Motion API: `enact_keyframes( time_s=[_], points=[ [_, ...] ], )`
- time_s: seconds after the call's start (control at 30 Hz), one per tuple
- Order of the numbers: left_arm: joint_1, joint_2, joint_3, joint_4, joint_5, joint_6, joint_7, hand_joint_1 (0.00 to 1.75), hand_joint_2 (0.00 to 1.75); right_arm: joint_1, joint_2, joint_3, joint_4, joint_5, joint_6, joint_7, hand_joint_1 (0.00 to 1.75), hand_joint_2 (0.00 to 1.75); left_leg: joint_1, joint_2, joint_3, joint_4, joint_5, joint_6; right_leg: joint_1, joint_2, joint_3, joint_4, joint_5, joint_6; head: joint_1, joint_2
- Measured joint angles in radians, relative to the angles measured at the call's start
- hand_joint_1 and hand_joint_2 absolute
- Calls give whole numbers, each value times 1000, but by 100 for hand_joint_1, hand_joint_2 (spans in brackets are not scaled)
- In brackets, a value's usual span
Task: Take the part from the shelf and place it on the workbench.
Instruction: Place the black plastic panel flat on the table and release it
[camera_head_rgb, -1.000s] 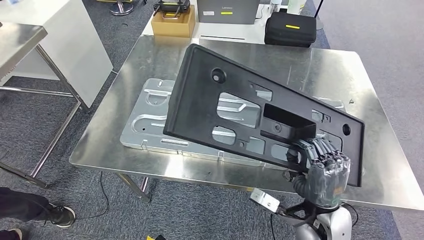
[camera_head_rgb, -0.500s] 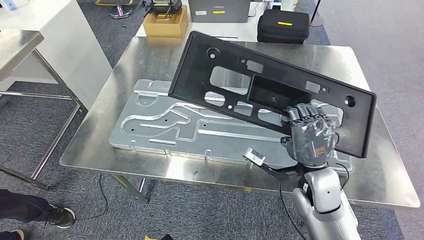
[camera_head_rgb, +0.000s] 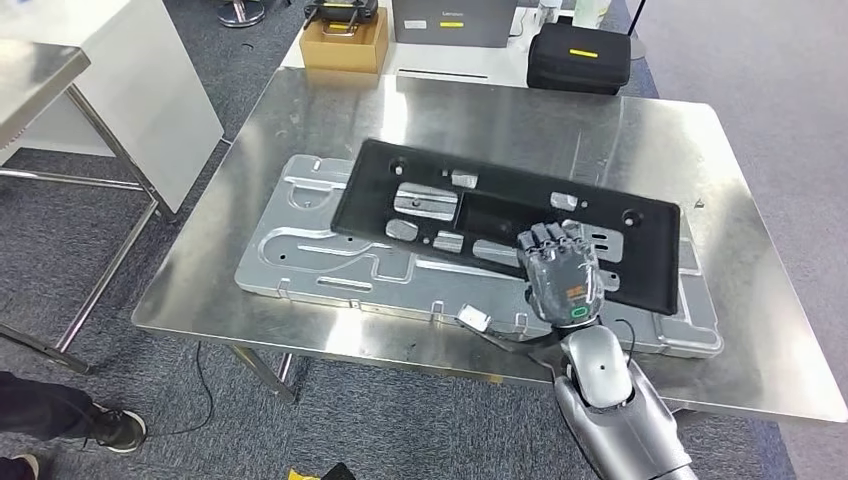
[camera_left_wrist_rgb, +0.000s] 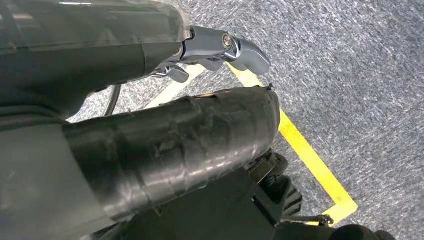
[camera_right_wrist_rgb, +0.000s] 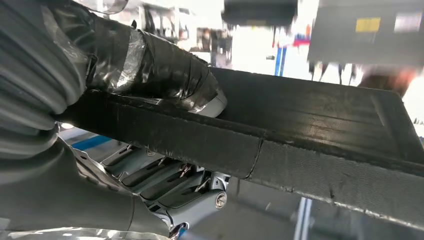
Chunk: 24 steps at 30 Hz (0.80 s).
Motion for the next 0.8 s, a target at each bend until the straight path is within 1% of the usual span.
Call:
enact_keyframes(
  time_s=[0.03,0.07,0.1,0.13,0.17,0.23,0.27,0.3,0.33,0.4,0.43,0.47,0.5,0.53,0.57,0.6,0.63,0.67,0.7,0.77,0.8],
  points=[
    [0,-1,-2,0,0,0,2,0,0,-3,2,8,25,0,4,8,162,175,0,-1,0,3,-2,-2,-1,0,24,-53,36,-1,0,0],
    [-1,-2,-5,0,-1,-1,3,0,0,-9,6,16,50,1,8,16,162,175,0,-2,0,6,-5,-4,-1,-1,55,-123,68,-3,0,0],
    [-2,-2,-8,0,-1,-1,5,0,0,-17,11,24,75,1,10,24,161,175,-2,-3,-2,11,-8,-8,0,-1,84,-185,90,-6,0,0],
    [-3,-3,-11,0,-1,-2,6,0,0,-24,17,31,98,2,11,30,160,175,-4,-2,-3,14,-10,-13,2,-1,102,-227,102,-9,-1,0],
    [-4,-3,-14,0,-2,-3,6,0,0,-30,24,39,121,2,12,36,159,175,-5,-2,-5,15,-11,-18,4,0,110,-245,102,-13,-1,0],
    [-7,-3,-20,0,-2,-4,8,0,0,-36,35,51,159,2,18,47,158,175,-6,-1,-5,13,-10,-28,6,1,110,-248,104,-23,-2,0],
    [-8,-3,-22,0,-3,-6,9,0,0,-38,41,56,176,2,23,51,158,175,-5,-1,-6,17,-15,-33,6,1,112,-251,106,-30,-2,0],
    [-8,-3,-24,0,-4,-7,11,0,0,-42,48,61,192,2,27,56,157,175,-3,-1,-14,36,-29,-38,4,1,113,-254,108,-36,-2,0],
    [-9,-3,-26,0,-5,-9,13,0,0,-48,56,66,209,2,32,60,157,175,-2,-1,-31,74,-52,-42,3,0,114,-257,109,-42,-2,0],
    [-9,-3,-31,0,-8,-12,17,0,0,-62,75,75,244,2,42,70,157,175,-1,-1,-91,201,-114,-48,4,0,114,-257,108,-49,-3,0],
    [-9,-3,-33,0,-10,-13,19,0,0,-67,83,80,261,2,46,73,158,175,0,-1,-120,261,-134,-50,6,0,115,-257,108,-51,-3,0],
    [-9,-3,-35,0,-11,-13,21,0,0,-70,90,84,276,2,48,75,158,175,0,-1,-138,294,-138,-50,8,0,115,-257,107,-52,-3,0],
    [-9,-3,-37,0,-12,-13,22,0,0,-72,96,88,289,2,49,76,157,175,0,-1,-137,287,-121,-49,9,0,116,-257,107,-52,-3,0],
    [-9,-3,-39,0,-12,-13,22,0,0,-75,101,92,299,2,51,77,153,175,-1,-1,-118,243,-90,-45,10,0,117,-256,106,-52,-3,0],
    [-10,-3,-42,0,-13,-13,23,0,0,-79,107,93,308,2,54,79,117,175,-1,-1,-86,173,-51,-40,11,1,118,-256,106,-52,-3,0],
    [-11,-3,-44,0,-14,-14,24,0,0,-86,115,95,318,2,60,81,78,175,-3,-1,-53,104,-24,-34,14,2,118,-256,105,-51,-2,0],
    [-12,-3,-47,0,-16,-15,25,0,0,-96,124,97,330,1,69,85,40,175,-5,-1,-29,52,-8,-30,15,3,117,-255,105,-49,-2,0],
    [-14,-3,-49,0,-18,-17,26,0,0,-107,135,98,345,1,80,89,4,175,-8,-1,-15,22,-3,-27,15,4,116,-255,105,-45,-2,0],
    [-15,-3,-52,0,-20,-19,27,0,0,-118,147,101,361,0,90,92,0,175,-10,-1,-11,13,-6,-25,15,5,114,-256,107,-41,-2,0],
    [-17,-3,-57,0,-22,-22,30,0,0,-139,169,109,391,0,101,94,0,175,-9,0,-8,3,-1,-18,13,6,114,-255,106,-31,-2,0],
    [-19,-4,-60,0,-23,-24,31,0,0,-149,179,113,405,0,104,94,0,131,-7,1,-4,-3,3,-13,13,5,109,-243,97,-26,-2,0]
  ],
)
